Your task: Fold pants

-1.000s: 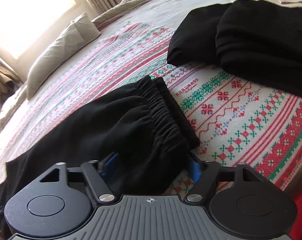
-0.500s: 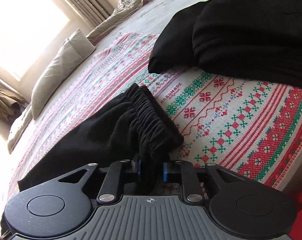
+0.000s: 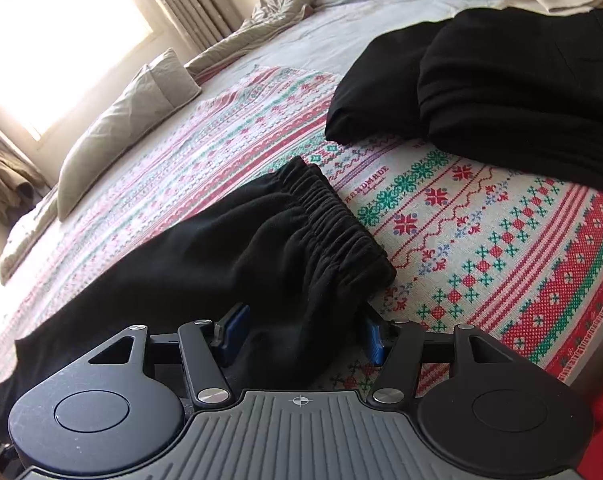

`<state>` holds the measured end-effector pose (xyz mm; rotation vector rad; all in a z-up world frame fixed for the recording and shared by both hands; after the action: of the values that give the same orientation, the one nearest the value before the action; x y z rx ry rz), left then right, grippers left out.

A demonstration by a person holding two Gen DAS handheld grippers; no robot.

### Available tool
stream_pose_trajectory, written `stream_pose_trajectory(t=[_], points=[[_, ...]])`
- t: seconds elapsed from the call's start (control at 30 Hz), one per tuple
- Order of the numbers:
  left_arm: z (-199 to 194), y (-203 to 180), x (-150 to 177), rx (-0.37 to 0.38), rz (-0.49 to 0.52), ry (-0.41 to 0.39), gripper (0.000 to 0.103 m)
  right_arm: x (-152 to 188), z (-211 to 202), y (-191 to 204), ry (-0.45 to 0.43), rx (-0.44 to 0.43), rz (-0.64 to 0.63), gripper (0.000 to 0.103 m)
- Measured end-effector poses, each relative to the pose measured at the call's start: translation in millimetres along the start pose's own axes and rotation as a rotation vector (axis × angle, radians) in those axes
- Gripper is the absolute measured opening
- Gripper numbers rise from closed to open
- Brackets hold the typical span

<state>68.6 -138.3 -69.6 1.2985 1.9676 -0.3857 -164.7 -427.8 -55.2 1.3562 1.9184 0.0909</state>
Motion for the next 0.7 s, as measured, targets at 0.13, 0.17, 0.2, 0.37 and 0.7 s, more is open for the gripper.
stream_pose_trajectory(t=[0.13,0.17,0.2,0.37,0.7], points=[[-13.0,8.9,-0.7,0.157,-0.071,-0.017,0.079,-0.6,4.0,8.3,-0.018,0.037,-0.06,0.022],[-16.8,11.8,-1.4,0.182,-0.103,-0.038,0.079,-1.6,2.6,10.2,-0.021,0.032,-0.064,0.02],[-20.4,15.6,-1.5,0.198,-0.135,-0.063,0.079,-3.4,-0.7,12.7,-0.033,0.033,-0.066,0.016],[-30.9,29.1,-2.8,0.146,-0.225,-0.131,0.083,-11.7,-27.6,45.2,-0.131,0.016,-0.147,0.014],[-26.7,66.4,1.1,0.102,-0.537,-0.193,0.087,17.3,-54.0,181.8,-0.187,-0.164,-0.481,0.014]])
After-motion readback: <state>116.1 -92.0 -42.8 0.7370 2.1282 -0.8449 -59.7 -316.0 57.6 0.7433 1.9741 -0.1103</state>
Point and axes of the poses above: each gripper's, at about its wrist camera, not at the fingertips, and z roughly the way its jaws point, y to its left, x to its underside, the point moved 4 cm from there along z, roughly the way its jaws point, and after that the axes turned 9 degrees about z, right-handed, at the moved point
